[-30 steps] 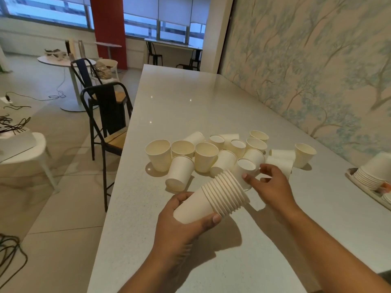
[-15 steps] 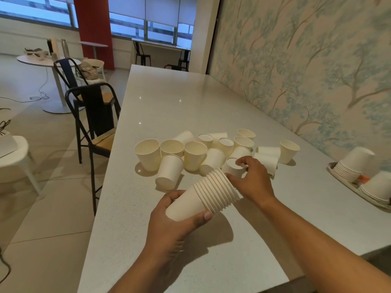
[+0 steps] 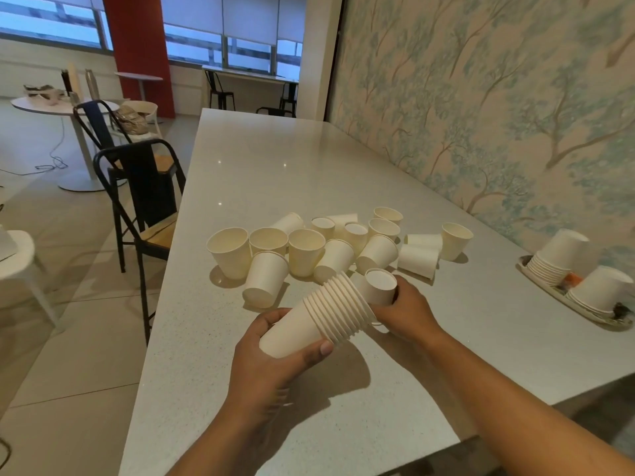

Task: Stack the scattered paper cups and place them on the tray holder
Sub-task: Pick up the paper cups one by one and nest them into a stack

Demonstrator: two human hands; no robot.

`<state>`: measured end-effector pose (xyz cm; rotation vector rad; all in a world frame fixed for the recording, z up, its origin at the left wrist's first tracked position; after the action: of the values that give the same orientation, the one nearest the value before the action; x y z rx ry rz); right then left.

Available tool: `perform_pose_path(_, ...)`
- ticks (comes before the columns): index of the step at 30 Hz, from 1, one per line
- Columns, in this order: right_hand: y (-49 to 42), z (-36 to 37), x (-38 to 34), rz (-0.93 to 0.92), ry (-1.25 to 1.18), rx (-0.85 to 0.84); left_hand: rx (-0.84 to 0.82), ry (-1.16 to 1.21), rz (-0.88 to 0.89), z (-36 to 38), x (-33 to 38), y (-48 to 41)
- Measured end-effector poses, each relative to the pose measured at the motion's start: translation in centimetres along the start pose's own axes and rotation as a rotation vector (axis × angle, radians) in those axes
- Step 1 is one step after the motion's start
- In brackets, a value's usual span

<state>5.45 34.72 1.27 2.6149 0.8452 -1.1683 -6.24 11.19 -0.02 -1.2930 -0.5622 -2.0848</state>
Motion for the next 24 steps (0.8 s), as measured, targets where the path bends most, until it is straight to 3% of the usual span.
perform_pose_path(7,1.3,-1.1,-1.0,-0.08,-0.184,0.025,0.0,0.008,-0.004,-0.2,-0.2,-0.1)
perform_pose_path(12,2.3,-3.9,-4.1,-0.132,-0.396,-0.156,-0.015,-0.028,0.026,-0.1,0.1,-0.2)
perform_pose_path(18,3.6,-6.4,-8.4,-0.298,-0.016,-0.326,0.009,-0.068,0.028,-0.3,-0.2,-0.4)
perform_pose_path(20,4.0,-5.5,-9.1,-0.291,0.008,-0.337,-0.011,-0.097,0.033,0.0,0.0,-0.2)
perform_pose_path(24,7.4,0.9,-9.7,-0.312,-0.071,-0.526,-0.026,-0.11,-0.017,0.0,-0.2,0.5)
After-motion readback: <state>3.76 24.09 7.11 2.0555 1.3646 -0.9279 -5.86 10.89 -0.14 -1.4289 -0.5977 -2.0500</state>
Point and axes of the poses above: each hand's wrist, its own y-axis away from the middle knuckle, its own z-axis out of the palm, x = y × z, the point moved 7 cm from there along -y, towards the middle knuckle, and after that the axes turned 5 degrees about y, right-handed, at the moved point
